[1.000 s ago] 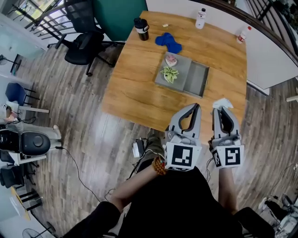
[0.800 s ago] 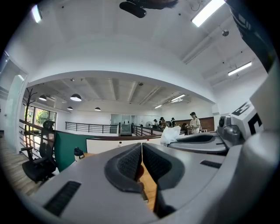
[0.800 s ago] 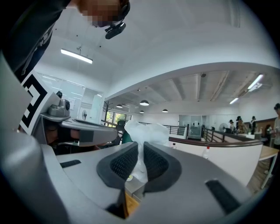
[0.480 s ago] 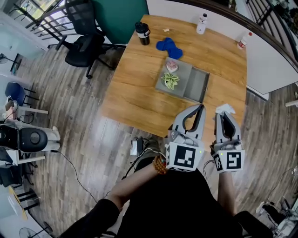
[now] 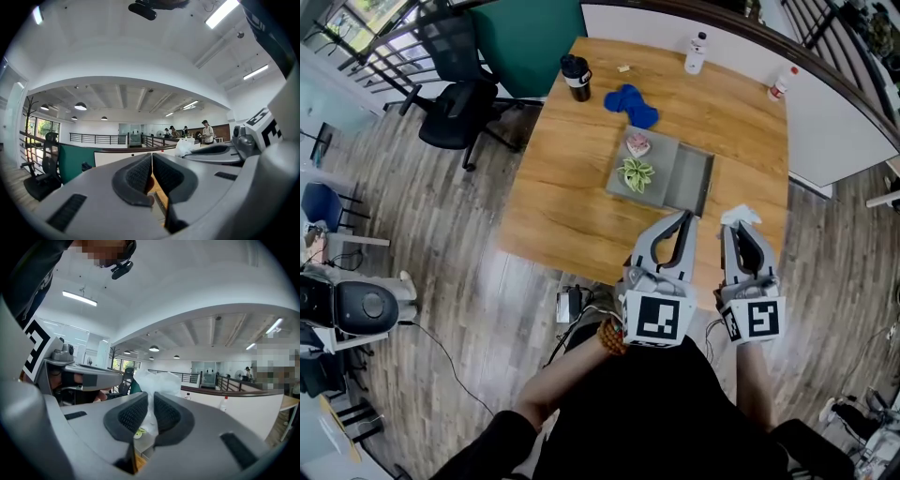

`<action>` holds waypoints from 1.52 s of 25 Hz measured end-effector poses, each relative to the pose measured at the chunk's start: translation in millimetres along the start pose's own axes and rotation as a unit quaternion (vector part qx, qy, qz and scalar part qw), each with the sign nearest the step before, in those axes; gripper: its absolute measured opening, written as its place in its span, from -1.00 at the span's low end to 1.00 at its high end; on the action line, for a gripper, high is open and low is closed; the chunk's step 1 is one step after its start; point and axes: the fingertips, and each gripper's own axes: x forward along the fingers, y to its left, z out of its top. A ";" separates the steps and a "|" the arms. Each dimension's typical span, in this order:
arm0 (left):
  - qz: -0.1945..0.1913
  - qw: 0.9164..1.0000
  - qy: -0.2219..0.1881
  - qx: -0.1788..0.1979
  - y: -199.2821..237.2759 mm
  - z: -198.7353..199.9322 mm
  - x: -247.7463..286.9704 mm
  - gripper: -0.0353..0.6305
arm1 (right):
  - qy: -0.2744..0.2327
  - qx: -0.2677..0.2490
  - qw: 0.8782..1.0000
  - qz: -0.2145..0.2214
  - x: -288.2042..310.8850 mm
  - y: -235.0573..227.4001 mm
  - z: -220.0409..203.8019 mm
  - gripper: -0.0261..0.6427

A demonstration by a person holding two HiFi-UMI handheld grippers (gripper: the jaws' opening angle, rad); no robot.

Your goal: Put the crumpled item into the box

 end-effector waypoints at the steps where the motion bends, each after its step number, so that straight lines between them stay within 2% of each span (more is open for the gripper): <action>1: 0.001 1.000 -0.002 0.001 3.9 1.5 1.7 -0.82 | 0.002 0.000 1.000 0.000 2.7 0.7 0.6 -0.78; 26: -0.010 0.999 -0.014 -0.046 82.1 -3.8 22.8 -0.82 | 0.009 -0.013 1.000 -0.017 69.2 25.3 21.9 -0.78; 38: -0.033 0.999 -0.007 -0.042 116.6 -17.2 25.0 -0.82 | 0.014 0.010 0.999 -0.050 107.8 15.0 7.1 -0.78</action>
